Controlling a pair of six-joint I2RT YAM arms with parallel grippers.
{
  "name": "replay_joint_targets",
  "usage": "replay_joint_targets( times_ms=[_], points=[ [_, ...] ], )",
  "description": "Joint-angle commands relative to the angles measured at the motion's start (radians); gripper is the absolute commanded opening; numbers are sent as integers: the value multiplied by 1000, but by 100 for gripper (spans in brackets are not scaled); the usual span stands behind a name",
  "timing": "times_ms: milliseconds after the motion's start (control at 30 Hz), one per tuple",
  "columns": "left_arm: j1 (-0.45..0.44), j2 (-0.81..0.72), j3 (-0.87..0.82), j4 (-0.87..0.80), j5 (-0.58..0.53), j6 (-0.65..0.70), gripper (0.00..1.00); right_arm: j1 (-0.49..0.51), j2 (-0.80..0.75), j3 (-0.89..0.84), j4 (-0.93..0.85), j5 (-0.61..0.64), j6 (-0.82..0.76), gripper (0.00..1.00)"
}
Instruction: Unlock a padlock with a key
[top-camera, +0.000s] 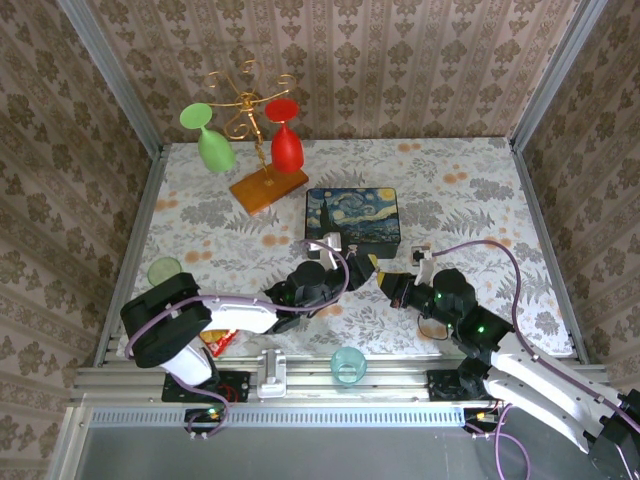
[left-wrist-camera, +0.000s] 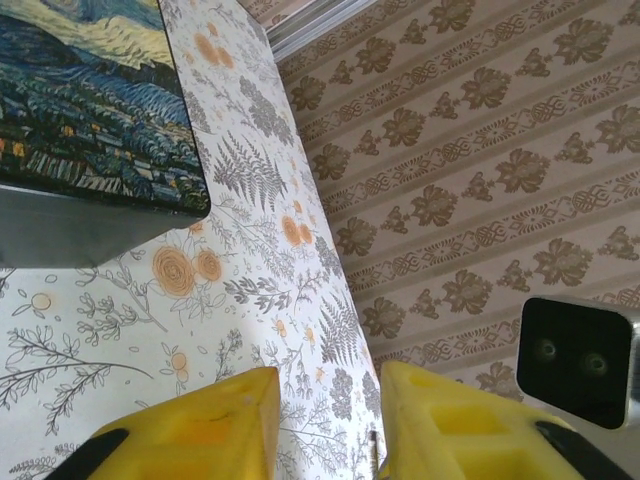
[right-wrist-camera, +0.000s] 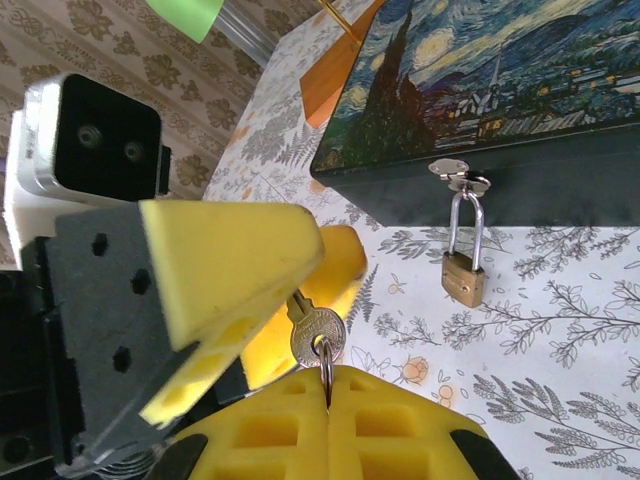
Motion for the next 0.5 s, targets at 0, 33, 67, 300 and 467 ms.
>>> replay_joint_targets(
  times_ms=[0,33,67,300,467],
  points=[
    [7,-18,35,16,31,32,30,6,-18,-20,0,34,14,0],
    [8,-17,38,14,36,31,28,6,-19,-20,2,35,13,0],
    [7,-13,36,22,35,25,26,6,-18,-18,0,35,13,0],
    [12,3,43,20,58,14,19,8,-16,-18,5,26,12,0],
    [14,-14,49,-8,66,49,0,6,-17,-18,-3,27,7,0]
  ],
)
